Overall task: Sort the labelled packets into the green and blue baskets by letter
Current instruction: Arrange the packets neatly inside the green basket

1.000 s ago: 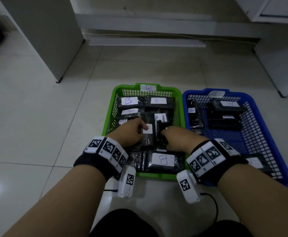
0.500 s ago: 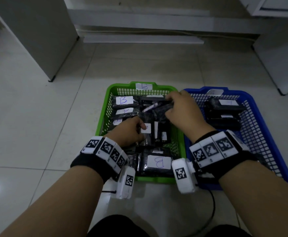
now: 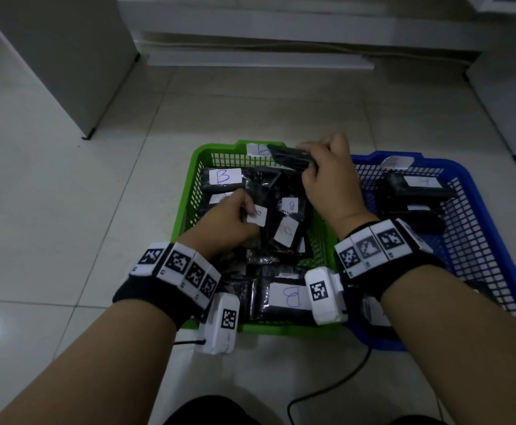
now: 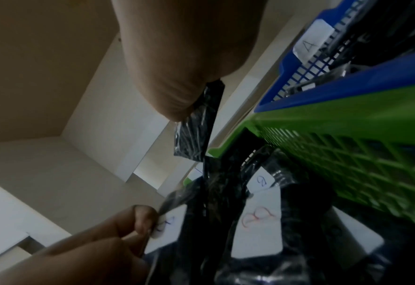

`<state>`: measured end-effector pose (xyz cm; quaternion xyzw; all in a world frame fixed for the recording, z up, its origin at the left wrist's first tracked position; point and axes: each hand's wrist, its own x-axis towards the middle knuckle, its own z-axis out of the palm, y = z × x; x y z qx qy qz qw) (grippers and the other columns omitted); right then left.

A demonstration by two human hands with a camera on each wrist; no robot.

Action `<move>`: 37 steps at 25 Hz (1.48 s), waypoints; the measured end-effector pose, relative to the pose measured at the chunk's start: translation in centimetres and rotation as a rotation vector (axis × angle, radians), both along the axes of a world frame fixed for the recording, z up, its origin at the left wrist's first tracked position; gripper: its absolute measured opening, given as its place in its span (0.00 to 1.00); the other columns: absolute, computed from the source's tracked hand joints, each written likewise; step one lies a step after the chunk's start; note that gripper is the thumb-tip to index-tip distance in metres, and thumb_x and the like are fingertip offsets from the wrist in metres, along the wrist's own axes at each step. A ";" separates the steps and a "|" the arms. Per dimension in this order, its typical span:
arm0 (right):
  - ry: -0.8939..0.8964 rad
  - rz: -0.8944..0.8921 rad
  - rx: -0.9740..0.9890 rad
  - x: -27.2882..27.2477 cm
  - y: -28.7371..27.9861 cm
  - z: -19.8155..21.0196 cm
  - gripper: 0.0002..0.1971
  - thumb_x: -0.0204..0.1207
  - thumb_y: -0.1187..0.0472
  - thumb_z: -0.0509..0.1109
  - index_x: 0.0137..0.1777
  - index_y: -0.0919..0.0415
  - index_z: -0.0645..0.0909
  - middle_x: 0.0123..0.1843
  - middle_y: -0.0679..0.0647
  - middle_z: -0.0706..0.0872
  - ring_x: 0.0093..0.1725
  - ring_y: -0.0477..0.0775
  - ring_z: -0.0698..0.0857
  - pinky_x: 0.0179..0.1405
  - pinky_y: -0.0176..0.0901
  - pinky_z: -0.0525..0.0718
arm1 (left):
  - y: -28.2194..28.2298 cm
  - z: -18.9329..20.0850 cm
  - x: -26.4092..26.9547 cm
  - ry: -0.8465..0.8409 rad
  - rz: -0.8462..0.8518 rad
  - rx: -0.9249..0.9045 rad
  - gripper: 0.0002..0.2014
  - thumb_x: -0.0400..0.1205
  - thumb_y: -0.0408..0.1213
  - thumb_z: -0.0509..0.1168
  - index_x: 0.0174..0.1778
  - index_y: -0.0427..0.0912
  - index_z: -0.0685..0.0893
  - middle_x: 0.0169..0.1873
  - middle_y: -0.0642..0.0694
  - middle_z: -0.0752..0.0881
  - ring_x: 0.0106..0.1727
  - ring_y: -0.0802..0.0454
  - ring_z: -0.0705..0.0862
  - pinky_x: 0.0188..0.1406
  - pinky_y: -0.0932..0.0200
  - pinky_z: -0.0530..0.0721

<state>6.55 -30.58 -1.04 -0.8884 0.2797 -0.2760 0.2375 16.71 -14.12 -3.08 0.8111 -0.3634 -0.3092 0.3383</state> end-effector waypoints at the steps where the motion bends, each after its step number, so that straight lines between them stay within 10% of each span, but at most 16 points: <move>1: 0.055 0.031 0.003 0.0 -0.1 -0.5 0.19 0.74 0.75 0.62 0.63 0.64 0.82 0.53 0.51 0.67 0.57 0.51 0.75 0.62 0.28 0.68 | 0.0 -0.1 0.3 -0.014 0.036 -0.030 0.10 0.74 0.32 0.68 0.45 0.44 0.74 0.35 0.49 0.77 0.32 0.53 0.74 0.28 0.64 0.74; 6: 0.219 -0.008 -0.052 -1.9 0.1 -1.7 0.10 0.67 0.73 0.68 0.45 0.60 0.82 0.49 0.51 0.69 0.53 0.58 0.76 0.55 0.50 0.80 | 0.1 -1.2 1.4 -0.079 0.138 -0.083 0.10 0.74 0.35 0.67 0.45 0.51 0.74 0.48 0.44 0.79 0.39 0.54 0.77 0.39 0.60 0.75; 10: 0.080 -0.054 0.011 -1.7 0.2 -1.1 0.15 0.69 0.77 0.64 0.51 0.61 0.79 0.56 0.55 0.71 0.54 0.51 0.74 0.53 0.38 0.76 | -0.6 -1.5 1.0 -0.100 0.065 -0.055 0.11 0.75 0.35 0.68 0.48 0.55 0.78 0.55 0.45 0.81 0.48 0.51 0.82 0.53 0.56 0.80; 17: 0.348 0.029 -0.240 1.9 -1.0 -2.8 0.09 0.72 0.74 0.62 0.47 0.67 0.81 0.51 0.62 0.79 0.55 0.62 0.76 0.40 0.46 0.70 | -0.3 -0.5 0.8 -0.085 0.164 -0.043 0.07 0.79 0.33 0.63 0.51 0.44 0.81 0.45 0.50 0.83 0.35 0.55 0.80 0.33 0.64 0.75; 21: 0.408 0.111 -0.007 1.6 -1.5 -3.4 0.16 0.77 0.73 0.60 0.59 0.65 0.84 0.56 0.61 0.79 0.58 0.61 0.79 0.51 0.43 0.77 | -0.4 -0.7 2.5 -0.171 0.281 -0.065 0.06 0.80 0.31 0.58 0.46 0.42 0.79 0.46 0.44 0.83 0.44 0.46 0.79 0.42 0.57 0.75; 25: 0.490 0.317 0.063 0.2 0.3 -2.5 0.07 0.76 0.61 0.69 0.48 0.51 0.87 0.47 0.49 0.75 0.54 0.51 0.76 0.47 0.43 0.76 | -0.1 -0.9 4.6 -0.419 0.128 -0.017 0.15 0.70 0.37 0.73 0.46 0.45 0.75 0.48 0.47 0.76 0.49 0.51 0.71 0.50 0.59 0.66; 28: 0.802 0.440 0.049 -0.4 0.9 -3.2 0.14 0.79 0.59 0.65 0.62 0.47 0.84 0.53 0.52 0.72 0.60 0.53 0.74 0.58 0.48 0.79 | 0.2 -1.0 5.2 -0.518 0.000 0.119 0.17 0.68 0.33 0.72 0.50 0.46 0.74 0.56 0.48 0.77 0.56 0.46 0.72 0.57 0.56 0.67; 32: 0.796 0.338 0.077 -0.6 1.3 -3.7 0.20 0.80 0.57 0.65 0.72 0.51 0.76 0.63 0.57 0.71 0.66 0.61 0.72 0.63 0.49 0.77 | 0.3 -1.2 4.9 -0.680 -0.047 0.216 0.20 0.73 0.34 0.66 0.61 0.50 0.78 0.70 0.50 0.73 0.70 0.41 0.69 0.74 0.42 0.65; 37: 1.019 0.416 0.085 -1.8 2.0 -2.5 0.28 0.70 0.47 0.76 0.70 0.44 0.73 0.71 0.57 0.68 0.70 0.63 0.71 0.66 0.50 0.76 | 0.9 -1.2 4.7 -0.477 -0.129 0.295 0.23 0.75 0.38 0.68 0.66 0.51 0.75 0.69 0.48 0.73 0.71 0.46 0.74 0.76 0.36 0.61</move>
